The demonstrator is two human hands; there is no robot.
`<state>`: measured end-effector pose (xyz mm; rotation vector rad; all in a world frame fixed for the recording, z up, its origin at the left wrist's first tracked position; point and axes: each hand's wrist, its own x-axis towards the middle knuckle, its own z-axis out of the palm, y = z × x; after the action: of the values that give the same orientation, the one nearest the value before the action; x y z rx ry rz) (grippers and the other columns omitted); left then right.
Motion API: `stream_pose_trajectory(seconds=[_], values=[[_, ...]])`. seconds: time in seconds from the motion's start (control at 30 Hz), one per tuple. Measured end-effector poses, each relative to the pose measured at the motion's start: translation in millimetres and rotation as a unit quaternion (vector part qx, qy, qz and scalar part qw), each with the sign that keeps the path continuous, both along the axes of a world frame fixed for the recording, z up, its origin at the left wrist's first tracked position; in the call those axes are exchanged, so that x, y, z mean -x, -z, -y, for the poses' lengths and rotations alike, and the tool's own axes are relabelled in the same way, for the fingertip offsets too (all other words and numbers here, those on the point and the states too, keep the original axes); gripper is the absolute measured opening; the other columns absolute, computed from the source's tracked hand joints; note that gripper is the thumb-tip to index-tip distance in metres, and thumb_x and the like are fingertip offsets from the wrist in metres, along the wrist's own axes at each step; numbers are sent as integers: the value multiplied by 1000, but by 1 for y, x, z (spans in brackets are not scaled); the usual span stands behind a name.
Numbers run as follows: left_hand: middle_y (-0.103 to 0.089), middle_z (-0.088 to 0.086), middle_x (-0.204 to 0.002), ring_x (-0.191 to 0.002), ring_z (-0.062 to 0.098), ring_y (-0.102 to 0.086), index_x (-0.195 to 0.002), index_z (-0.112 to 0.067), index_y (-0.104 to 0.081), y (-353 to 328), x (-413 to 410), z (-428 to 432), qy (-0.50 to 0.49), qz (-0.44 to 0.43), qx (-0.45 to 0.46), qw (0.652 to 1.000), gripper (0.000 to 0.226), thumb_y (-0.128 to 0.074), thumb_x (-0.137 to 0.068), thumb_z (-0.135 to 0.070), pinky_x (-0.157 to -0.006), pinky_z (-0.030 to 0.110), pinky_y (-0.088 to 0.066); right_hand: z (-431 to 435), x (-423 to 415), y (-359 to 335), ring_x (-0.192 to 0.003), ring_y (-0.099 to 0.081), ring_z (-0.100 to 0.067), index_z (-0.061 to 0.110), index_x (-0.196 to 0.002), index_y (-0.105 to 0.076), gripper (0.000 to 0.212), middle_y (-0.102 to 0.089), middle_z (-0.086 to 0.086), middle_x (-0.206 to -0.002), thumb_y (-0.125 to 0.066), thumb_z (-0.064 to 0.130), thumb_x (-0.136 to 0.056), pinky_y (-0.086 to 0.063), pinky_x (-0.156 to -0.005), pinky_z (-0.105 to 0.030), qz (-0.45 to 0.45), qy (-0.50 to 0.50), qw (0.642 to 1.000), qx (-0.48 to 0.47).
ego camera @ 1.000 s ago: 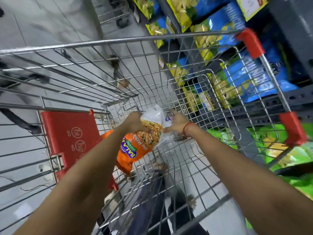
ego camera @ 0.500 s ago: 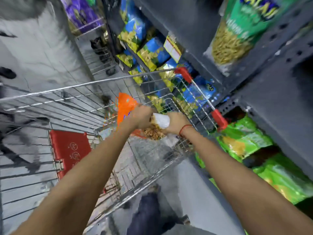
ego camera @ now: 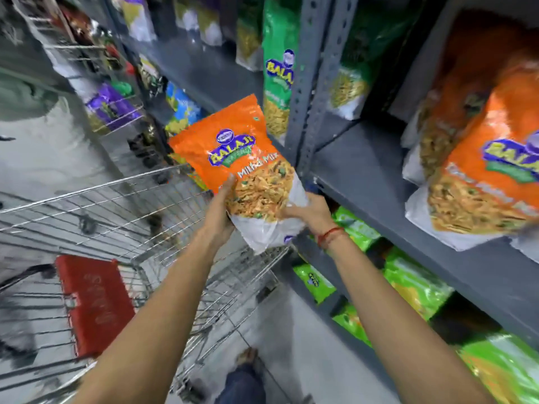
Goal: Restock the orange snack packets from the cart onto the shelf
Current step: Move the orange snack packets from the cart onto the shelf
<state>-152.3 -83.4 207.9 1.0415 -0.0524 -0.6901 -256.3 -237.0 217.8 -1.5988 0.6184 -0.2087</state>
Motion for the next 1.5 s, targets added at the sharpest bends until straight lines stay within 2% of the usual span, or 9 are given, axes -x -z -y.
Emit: stream_pose_trajectory(seconds=[0.1, 0.17, 0.37, 0.43, 0.5, 0.7, 1.03, 1.27, 1.5], values=[[-66, 12, -115, -98, 26, -67, -125, -8, -53, -22, 30, 22, 38, 45, -11, 998, 89, -84, -49, -44, -85, 41, -54, 13, 50, -6, -94, -65, -11, 14, -105, -62, 44, -67, -1, -106, -79, 2, -67, -52, -76, -14, 15, -29, 998, 56], [-70, 8, -99, -81, 19, -70, -110, -9, -60, -26, 47, 40, 58, 100, -32, 993, 51, -78, -65, -23, -80, 40, -54, 20, 79, -19, -99, -61, 2, 29, -105, -56, 55, -62, 15, -105, -83, 5, -63, -47, -80, -7, 24, -39, 995, 90], [-74, -7, -71, -71, 17, -67, -91, -13, -64, -67, 119, 110, 232, 238, -24, 943, 51, -75, -42, -18, -77, 40, -55, 51, 174, -56, -58, -65, 8, -10, -87, -53, 83, -70, -29, -85, -97, 15, -23, -44, -71, -2, 107, 166, 980, 25], [-73, -5, -74, -79, 24, -63, -93, -10, -65, -83, 143, 134, 271, 283, -53, 918, 57, -77, -40, -26, -88, 51, -51, 59, 208, -67, -71, -63, 18, -2, -102, -57, 86, -56, -46, -112, -96, 19, -28, -45, -72, 0, 144, 218, 963, 59], [-71, 4, -84, -88, 26, -62, -94, -10, -65, -100, 168, 157, 309, 321, -52, 894, 59, -78, -39, -29, -93, 52, -49, 74, 238, -70, -93, -65, 9, -2, -118, -54, 114, -45, -37, -133, -94, 34, -17, -48, -82, -6, 140, 263, 952, 73], [-67, 12, -113, -100, 23, -65, -110, -13, -61, -133, 245, 235, 383, 330, -29, 862, 83, -82, -35, -40, -93, 42, -51, 140, 327, -85, -73, -64, 17, 23, -96, -63, 54, -66, 13, -97, -86, -2, -53, -48, -64, -2, 104, 346, 912, 196], [-68, -13, -93, -72, -10, -66, -102, -27, -60, -104, 328, 328, 453, 337, -8, 825, 29, -74, -76, -26, -68, 22, -59, 203, 431, -66, -75, -65, 3, 2, -114, -56, 62, -65, -8, -105, -83, -3, -58, -54, -64, -8, 40, 437, 880, 184], [-66, -6, -105, -87, -5, -64, -112, -23, -58, -98, 323, 332, 449, 348, -13, 823, 35, -68, -80, -34, -67, 10, -52, 207, 436, -56, -79, -65, 12, 23, -104, -53, 57, -64, 11, -98, -85, 10, -59, -51, -62, -4, 49, 463, 865, 186], [-70, 3, -97, -84, -2, -65, -102, -14, -64, -59, 278, 275, 442, 374, -34, 814, 23, -70, -80, -16, -79, 15, -51, 145, 404, -25, -113, -50, -30, 6, -119, -54, 64, -59, -15, -118, -75, 43, -71, -40, -100, -38, -25, 667, 661, 343]])
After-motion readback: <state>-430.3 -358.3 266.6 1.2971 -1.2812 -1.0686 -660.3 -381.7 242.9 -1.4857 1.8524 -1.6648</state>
